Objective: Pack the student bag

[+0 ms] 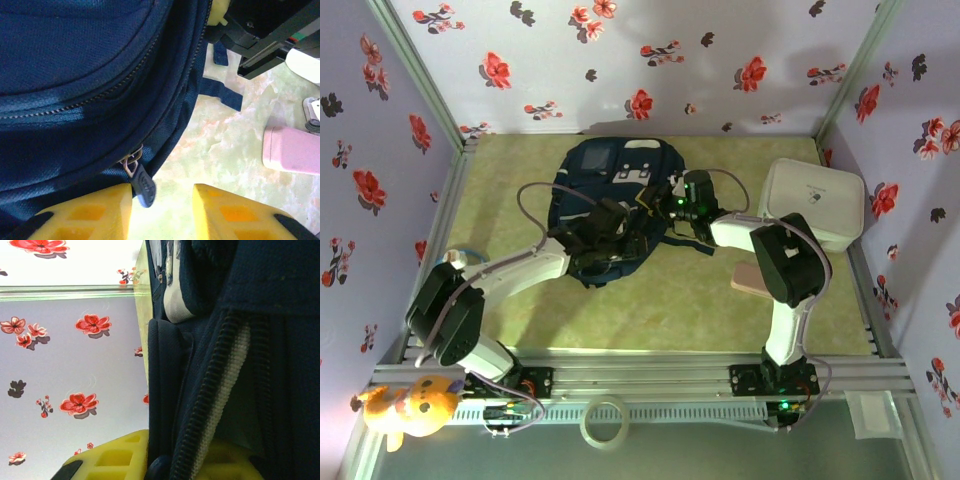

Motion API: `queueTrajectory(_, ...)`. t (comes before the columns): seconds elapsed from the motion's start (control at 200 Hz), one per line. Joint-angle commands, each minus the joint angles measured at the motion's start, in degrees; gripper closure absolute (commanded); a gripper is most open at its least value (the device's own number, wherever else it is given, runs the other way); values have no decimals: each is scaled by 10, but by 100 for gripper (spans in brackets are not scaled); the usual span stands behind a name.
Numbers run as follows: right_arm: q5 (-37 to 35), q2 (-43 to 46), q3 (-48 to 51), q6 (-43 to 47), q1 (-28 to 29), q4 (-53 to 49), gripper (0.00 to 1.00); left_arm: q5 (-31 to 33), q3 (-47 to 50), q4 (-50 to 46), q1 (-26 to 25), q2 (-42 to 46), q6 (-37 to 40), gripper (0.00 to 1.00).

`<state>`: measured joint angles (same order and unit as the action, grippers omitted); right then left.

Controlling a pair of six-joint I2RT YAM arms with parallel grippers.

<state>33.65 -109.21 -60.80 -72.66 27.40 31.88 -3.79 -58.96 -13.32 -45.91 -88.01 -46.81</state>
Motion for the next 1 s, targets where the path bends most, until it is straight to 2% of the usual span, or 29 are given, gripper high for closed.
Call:
queueTrajectory(0.0,4,0,-22,-4,9,43,81,13,0,26,-2,-15,-22,66)
queueTrajectory(0.745,5,2,-15,-12,10,58,82,51,6,50,8,-46,-53,79)
queueTrajectory(0.835,4,3,-13,-12,10,59,83,55,11,54,10,-45,-57,84)
queueTrajectory(0.995,-1,4,-8,-9,8,59,83,57,19,49,13,-34,-52,99)
